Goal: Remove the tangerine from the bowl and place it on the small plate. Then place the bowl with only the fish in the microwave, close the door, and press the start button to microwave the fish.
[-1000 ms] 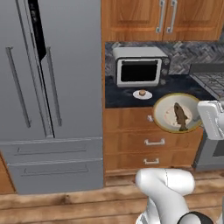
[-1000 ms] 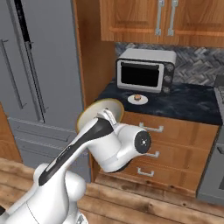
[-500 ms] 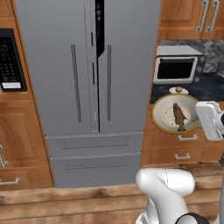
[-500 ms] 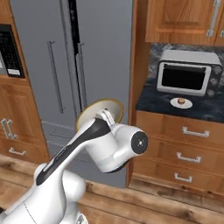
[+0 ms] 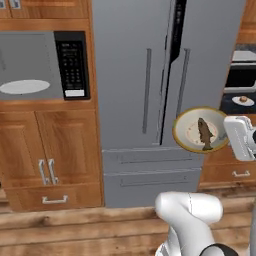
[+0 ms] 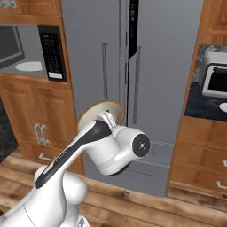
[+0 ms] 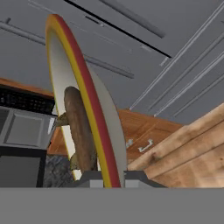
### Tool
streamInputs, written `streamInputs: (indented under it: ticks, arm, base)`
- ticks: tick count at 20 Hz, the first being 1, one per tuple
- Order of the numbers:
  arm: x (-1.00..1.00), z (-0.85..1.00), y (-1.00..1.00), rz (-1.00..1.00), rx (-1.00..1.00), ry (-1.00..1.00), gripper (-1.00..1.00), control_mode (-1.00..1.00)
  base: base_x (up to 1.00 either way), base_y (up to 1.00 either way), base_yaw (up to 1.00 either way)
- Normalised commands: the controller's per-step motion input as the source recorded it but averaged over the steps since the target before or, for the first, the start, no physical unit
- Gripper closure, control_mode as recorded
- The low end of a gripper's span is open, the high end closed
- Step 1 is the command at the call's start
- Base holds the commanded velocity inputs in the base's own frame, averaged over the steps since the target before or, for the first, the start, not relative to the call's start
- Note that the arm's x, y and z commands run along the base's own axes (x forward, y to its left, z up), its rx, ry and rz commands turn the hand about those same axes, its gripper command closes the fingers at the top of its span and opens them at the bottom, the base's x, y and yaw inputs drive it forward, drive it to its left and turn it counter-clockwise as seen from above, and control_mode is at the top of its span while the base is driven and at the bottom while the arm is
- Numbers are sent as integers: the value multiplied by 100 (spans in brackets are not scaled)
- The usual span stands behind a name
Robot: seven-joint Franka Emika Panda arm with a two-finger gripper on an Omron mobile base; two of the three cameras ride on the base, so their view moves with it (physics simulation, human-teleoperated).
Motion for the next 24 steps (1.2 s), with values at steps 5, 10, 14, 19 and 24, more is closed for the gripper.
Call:
streamInputs:
  ticks: [5,10,14,19,24]
  arm:
    - [0,0,0,0,0,0,100,100]
    - [0,0,0,0,0,0,100,100]
    - [0,0,0,0,0,0,100,100]
    - [0,0,0,0,0,0,100,100]
    - [0,0,0,0,0,0,100,100]
  base:
    - [10,100,0]
    - [42,100,-1]
    - [74,100,-8]
    - [60,99,-7]
    - [55,16,0]
